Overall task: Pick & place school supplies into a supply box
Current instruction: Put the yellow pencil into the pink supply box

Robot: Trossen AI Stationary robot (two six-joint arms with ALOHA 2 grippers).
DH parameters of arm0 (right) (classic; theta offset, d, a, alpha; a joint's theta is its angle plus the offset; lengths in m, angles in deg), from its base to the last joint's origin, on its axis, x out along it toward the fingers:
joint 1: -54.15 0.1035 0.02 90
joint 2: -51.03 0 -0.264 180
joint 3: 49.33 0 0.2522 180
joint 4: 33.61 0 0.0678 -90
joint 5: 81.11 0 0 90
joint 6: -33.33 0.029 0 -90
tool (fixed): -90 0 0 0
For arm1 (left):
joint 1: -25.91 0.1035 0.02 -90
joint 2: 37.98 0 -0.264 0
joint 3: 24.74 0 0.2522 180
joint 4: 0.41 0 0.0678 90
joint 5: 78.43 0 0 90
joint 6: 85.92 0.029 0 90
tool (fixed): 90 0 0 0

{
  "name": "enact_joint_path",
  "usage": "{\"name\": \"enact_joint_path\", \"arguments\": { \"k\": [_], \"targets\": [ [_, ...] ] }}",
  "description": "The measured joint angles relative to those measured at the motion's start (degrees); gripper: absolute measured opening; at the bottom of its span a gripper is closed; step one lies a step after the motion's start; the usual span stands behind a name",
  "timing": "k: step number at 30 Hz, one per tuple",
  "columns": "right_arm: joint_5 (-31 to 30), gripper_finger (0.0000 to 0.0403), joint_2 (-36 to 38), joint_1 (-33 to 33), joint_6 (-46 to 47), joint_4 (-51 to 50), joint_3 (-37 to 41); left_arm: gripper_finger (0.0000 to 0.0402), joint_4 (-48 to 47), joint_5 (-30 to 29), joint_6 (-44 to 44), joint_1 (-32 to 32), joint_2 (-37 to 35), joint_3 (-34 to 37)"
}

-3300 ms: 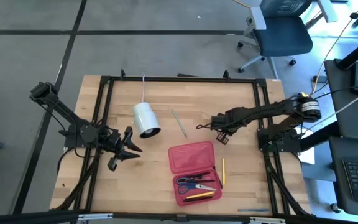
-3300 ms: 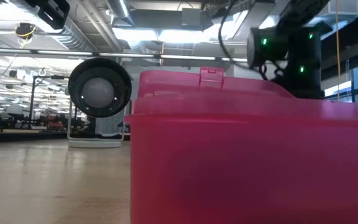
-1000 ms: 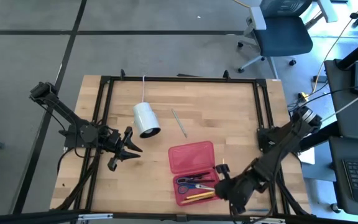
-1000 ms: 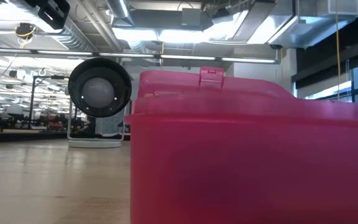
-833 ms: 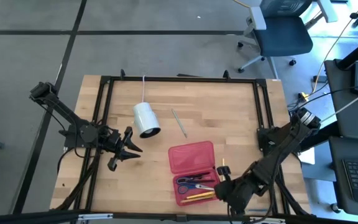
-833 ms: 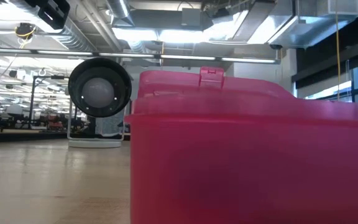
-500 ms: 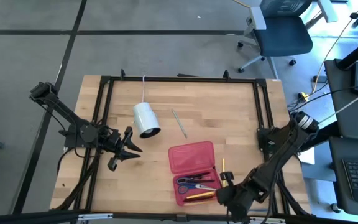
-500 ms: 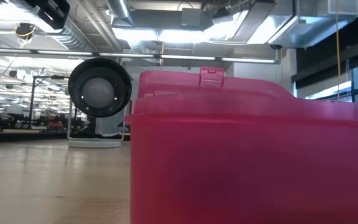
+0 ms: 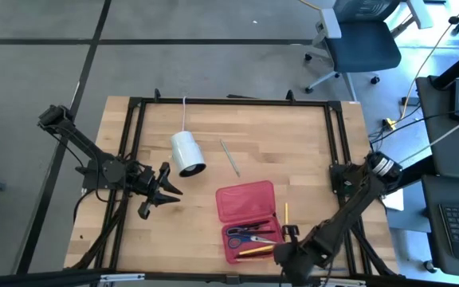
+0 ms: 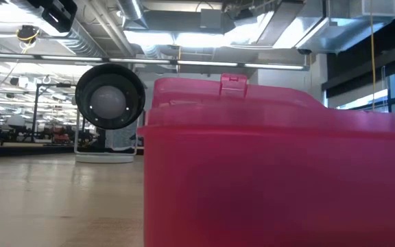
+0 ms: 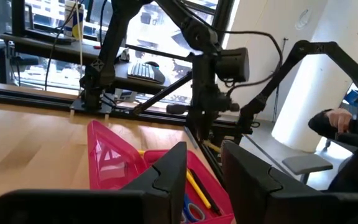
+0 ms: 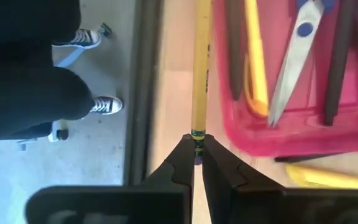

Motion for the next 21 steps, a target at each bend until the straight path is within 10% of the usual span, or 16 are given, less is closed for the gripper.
{"name": "enact_joint_path", "arguments": {
  "k": [21],
  "targets": [
    [3.32,0.0022,-5.48,-9.47,4.06,-7.80,0.06,0.0091,0.00,-0.42,0.00,0.06,0.00,0.00]
  ]
}}
